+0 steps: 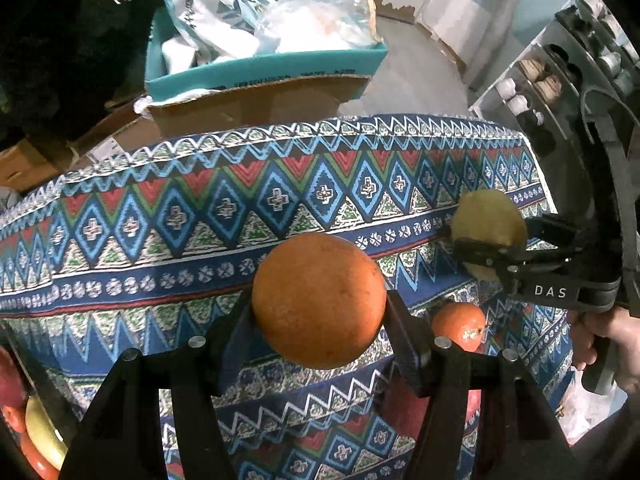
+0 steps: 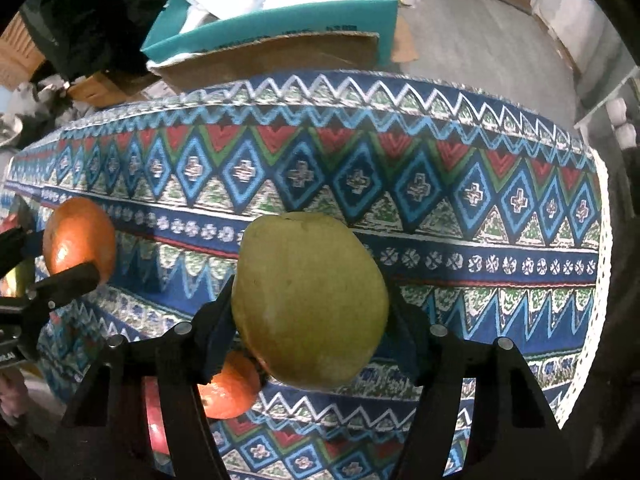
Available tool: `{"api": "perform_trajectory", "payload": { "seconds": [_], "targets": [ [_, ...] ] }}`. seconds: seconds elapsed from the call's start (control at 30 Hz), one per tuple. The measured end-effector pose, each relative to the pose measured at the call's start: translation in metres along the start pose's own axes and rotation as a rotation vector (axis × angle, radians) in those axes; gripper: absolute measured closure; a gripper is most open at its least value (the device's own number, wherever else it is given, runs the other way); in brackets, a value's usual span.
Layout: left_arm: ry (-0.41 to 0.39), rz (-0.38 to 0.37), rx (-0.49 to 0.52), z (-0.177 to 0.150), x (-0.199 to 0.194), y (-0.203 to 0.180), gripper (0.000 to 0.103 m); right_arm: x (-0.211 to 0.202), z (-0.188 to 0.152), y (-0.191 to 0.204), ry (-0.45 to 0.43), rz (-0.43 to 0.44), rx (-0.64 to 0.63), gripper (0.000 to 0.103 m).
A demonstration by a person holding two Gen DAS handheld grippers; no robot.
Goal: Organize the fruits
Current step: 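Lift and carry the orange with the left tool while the right tool carries the mango toward the bowl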
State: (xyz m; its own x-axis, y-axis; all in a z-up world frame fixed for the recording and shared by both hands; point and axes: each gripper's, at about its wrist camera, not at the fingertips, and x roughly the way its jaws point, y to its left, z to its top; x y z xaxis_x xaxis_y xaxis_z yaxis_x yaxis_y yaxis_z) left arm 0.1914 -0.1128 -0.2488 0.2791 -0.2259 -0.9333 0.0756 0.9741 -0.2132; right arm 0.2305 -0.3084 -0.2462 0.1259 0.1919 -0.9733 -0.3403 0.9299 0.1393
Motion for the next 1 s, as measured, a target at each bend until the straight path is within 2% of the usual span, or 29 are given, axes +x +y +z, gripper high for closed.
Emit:
{"api": "perform_trajectory", "payload": {
  "seconds": [0.6,1.0],
  "targets": [
    [-0.105,0.049,0.004,-0.026,-0.083,0.028,0.038,-0.08,-0.017,0.064,-0.155,0.085,-0.041,0.036],
    [-0.162,0.056,-0.014,-0.051,-0.132,0.048,0.038,-0.119,-0.014,0.108,-0.236,0.113,-0.081,0.036]
  ]
}}
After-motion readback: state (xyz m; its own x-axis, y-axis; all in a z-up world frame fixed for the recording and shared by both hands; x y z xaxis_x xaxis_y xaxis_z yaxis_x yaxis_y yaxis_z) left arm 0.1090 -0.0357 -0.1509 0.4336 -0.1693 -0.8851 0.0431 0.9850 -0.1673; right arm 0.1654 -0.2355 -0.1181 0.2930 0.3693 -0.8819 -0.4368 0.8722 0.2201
